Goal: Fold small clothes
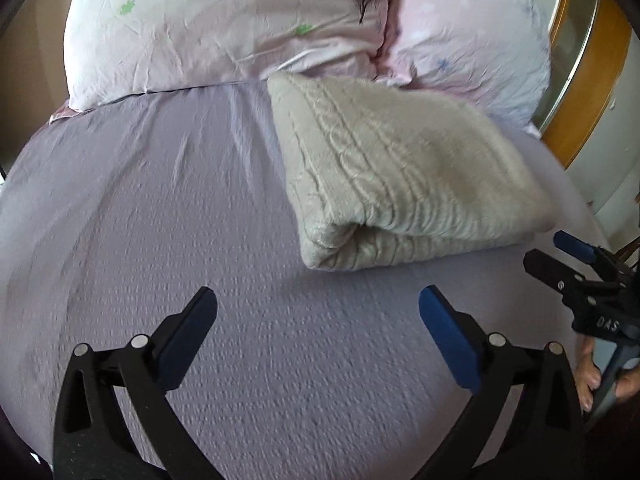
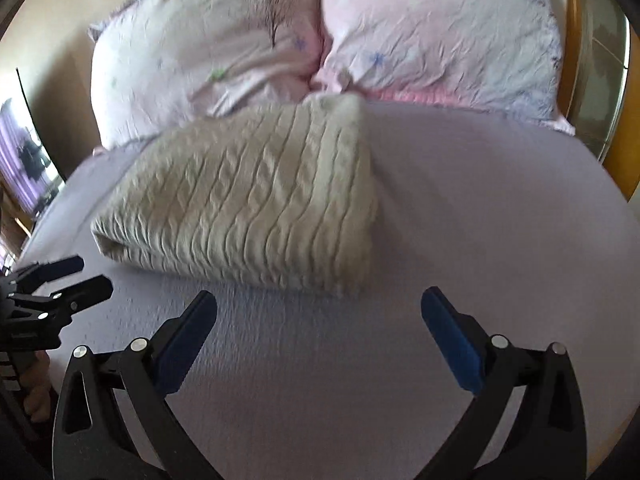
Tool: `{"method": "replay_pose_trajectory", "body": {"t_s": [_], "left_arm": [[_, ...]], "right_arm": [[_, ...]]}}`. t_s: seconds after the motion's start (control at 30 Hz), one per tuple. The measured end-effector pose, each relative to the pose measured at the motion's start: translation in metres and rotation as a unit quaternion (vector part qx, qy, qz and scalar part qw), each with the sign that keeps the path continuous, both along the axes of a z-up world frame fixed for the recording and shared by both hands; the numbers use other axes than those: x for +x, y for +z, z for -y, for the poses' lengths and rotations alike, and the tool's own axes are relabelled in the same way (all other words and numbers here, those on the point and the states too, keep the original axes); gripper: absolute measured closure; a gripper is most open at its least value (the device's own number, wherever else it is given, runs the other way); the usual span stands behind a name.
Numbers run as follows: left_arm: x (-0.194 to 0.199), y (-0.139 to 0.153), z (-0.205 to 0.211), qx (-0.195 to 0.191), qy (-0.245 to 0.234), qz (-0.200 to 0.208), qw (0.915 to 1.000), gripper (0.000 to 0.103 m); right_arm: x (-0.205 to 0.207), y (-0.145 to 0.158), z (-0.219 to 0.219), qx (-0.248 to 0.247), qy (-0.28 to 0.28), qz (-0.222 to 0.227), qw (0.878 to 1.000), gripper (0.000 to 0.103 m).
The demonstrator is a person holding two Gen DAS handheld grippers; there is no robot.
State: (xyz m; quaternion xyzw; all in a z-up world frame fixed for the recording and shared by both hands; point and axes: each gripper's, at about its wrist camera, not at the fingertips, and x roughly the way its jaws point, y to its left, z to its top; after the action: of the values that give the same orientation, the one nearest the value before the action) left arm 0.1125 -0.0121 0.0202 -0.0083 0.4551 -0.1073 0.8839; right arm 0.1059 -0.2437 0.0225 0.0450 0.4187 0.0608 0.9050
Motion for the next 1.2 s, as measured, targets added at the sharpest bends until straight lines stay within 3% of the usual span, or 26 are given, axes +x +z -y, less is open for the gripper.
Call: {"method": "replay_pose_trajectory", "body": {"t_s": [0.27, 0.5, 1.2], "left_arm": [[0.002, -0.011, 0.003, 0.029, 0.014, -0.021, 0.9993, 0.002], [0.0, -0.014, 0.012, 0.066, 0.008, -0.02, 0.9976, 0.002], [0.0, -0.015, 0.011, 0.066, 0.005, -0.02, 0.9976, 0.002]], "right_arm": [[0.0, -0.016, -0.02, -0.064, 0.0, -0.034, 0.997, 0.001], [0.002, -0.018, -0.018, -0.055, -0.001, -0.04, 0.998, 0.001], [0.003, -0.017, -0.018, -0.055, 0.006, -0.039, 0.998, 0.001]]}}
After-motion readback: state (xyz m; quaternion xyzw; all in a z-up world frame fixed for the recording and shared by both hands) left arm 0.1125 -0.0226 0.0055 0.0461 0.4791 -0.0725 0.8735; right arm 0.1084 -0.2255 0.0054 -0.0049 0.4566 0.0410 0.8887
